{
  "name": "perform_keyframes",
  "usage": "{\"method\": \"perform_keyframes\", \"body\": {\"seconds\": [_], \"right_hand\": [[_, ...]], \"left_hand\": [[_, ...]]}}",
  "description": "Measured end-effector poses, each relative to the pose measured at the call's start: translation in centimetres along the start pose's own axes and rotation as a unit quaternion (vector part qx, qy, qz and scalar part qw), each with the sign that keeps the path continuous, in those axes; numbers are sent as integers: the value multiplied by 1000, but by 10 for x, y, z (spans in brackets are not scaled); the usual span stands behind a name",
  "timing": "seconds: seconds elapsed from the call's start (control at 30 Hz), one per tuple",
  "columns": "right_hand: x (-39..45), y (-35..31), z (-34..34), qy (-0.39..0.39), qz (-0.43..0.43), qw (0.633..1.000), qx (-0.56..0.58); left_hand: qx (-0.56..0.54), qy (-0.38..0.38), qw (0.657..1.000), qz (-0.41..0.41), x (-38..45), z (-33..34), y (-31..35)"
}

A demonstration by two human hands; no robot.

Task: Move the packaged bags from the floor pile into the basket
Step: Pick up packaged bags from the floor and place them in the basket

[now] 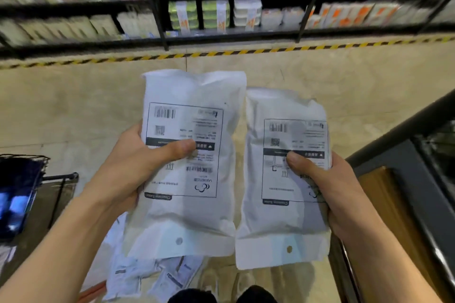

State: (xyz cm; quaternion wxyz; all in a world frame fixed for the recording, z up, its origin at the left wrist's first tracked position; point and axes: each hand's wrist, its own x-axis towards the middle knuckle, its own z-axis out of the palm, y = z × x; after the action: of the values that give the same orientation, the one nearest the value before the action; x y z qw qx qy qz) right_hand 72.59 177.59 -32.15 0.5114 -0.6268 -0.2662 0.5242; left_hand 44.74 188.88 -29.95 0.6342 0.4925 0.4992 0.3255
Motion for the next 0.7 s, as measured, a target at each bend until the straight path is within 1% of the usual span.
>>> {"method": "perform_keyframes", "body": {"seconds": [0.13, 0.23, 0.3, 0.47, 0.7], "right_hand": [[-63, -114, -11, 7, -31, 999, -31], [-102, -175, -19, 31, -60, 997, -46], [-123, -206, -21, 35, -77, 995, -55], [-165, -253, -31, 45, -114, 990, -73], [-202, -270, -38, 99, -128, 986, -41]], "left_hand": [[1, 9, 1000, 25, -58, 16, 112], [4, 10, 999, 39, -92, 29, 175], [4, 15, 999, 43, -113, 35, 204], [15, 12, 998, 63, -148, 50, 248], [5, -28, 997, 78, -169, 73, 271]]}}
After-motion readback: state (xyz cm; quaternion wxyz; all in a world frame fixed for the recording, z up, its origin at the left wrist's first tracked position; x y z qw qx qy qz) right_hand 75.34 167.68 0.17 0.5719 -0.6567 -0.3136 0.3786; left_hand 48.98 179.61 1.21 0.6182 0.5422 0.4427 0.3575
